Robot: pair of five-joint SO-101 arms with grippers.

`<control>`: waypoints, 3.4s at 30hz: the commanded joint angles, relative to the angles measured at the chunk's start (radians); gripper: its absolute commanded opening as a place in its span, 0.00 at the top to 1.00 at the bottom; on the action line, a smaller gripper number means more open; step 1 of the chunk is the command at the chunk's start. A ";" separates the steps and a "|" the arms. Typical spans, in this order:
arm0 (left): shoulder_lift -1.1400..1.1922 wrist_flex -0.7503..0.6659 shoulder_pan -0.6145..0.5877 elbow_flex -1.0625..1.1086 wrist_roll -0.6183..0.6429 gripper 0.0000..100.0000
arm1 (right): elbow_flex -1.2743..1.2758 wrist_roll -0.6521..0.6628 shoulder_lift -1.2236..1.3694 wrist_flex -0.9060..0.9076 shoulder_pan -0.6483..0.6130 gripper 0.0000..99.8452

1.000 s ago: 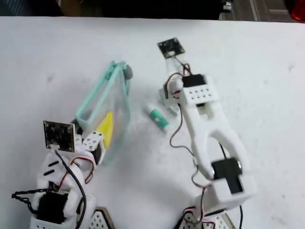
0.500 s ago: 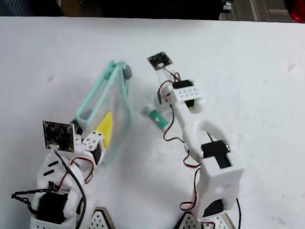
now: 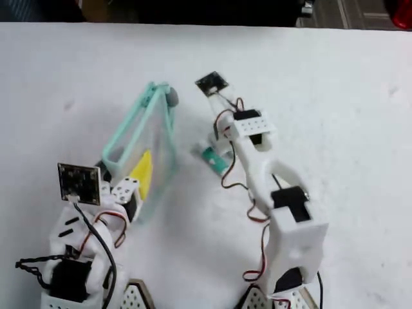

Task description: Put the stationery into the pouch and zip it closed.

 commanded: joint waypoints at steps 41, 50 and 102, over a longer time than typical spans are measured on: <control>-0.012 0.021 0.108 -0.015 -0.071 0.80 | -0.026 -0.321 -1.052 -0.071 -0.479 0.98; -0.012 0.020 0.105 -0.015 -0.072 0.80 | 0.123 -0.374 -0.938 -0.159 -0.496 0.98; -0.012 -0.009 0.027 -0.017 -0.074 0.89 | 0.155 -0.365 -1.092 0.102 -0.148 0.79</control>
